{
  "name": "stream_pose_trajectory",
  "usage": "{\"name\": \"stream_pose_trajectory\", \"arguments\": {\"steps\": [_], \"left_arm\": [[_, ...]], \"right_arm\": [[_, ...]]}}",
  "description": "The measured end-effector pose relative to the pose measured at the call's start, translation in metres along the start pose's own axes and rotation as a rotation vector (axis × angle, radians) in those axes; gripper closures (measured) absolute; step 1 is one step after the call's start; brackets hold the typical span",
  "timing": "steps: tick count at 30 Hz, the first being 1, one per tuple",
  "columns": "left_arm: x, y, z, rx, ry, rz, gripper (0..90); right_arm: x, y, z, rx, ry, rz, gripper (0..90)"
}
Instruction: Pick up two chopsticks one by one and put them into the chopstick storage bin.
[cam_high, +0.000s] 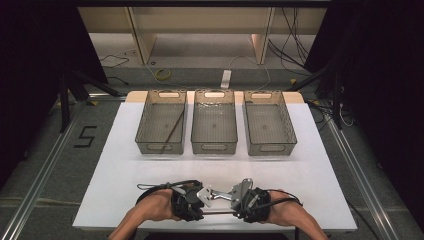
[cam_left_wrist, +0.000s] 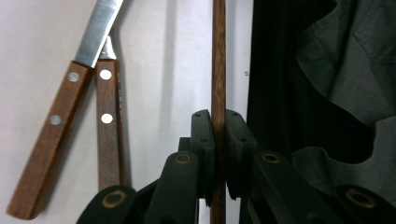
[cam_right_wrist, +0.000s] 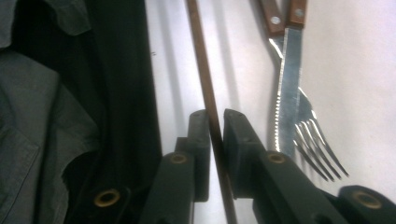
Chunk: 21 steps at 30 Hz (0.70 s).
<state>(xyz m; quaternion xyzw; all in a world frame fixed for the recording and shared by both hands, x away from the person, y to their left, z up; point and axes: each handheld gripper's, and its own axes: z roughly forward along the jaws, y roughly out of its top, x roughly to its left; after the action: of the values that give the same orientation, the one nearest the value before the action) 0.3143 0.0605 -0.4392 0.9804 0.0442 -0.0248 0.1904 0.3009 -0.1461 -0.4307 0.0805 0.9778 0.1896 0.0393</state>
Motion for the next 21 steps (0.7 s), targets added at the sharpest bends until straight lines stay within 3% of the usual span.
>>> {"name": "stream_pose_trajectory", "arguments": {"steps": [1,3,6,7,12,16,19,21], "left_arm": [[0.001,0.000,-0.001,-0.002,-0.001,0.000,83.4],[0.002,-0.001,-0.003,0.001,0.013,-0.010,83.5],[0.003,-0.001,-0.004,-0.006,0.025,-0.033,83.5],[0.004,-0.001,-0.005,-0.003,0.032,-0.039,83.5],[0.012,-0.005,-0.012,-0.013,0.078,-0.125,83.5],[0.018,-0.010,-0.017,-0.028,0.101,-0.194,83.5],[0.021,-0.014,-0.021,-0.029,0.115,-0.226,83.5],[0.025,-0.018,-0.024,-0.032,0.131,-0.250,83.5]], "right_arm": [[-0.002,-0.001,-0.001,-0.007,-0.005,0.015,77.0],[-0.008,-0.003,-0.006,-0.043,-0.022,0.046,63.2],[-0.012,-0.005,-0.010,-0.066,-0.038,0.080,56.5],[-0.016,-0.007,-0.013,-0.094,-0.052,0.115,48.2],[-0.023,-0.013,-0.018,-0.133,-0.079,0.181,42.1],[-0.031,-0.022,-0.022,-0.205,-0.111,0.245,38.0],[-0.038,-0.032,-0.026,-0.295,-0.151,0.334,37.2],[-0.038,-0.034,-0.027,-0.309,-0.158,0.344,36.8]]}}
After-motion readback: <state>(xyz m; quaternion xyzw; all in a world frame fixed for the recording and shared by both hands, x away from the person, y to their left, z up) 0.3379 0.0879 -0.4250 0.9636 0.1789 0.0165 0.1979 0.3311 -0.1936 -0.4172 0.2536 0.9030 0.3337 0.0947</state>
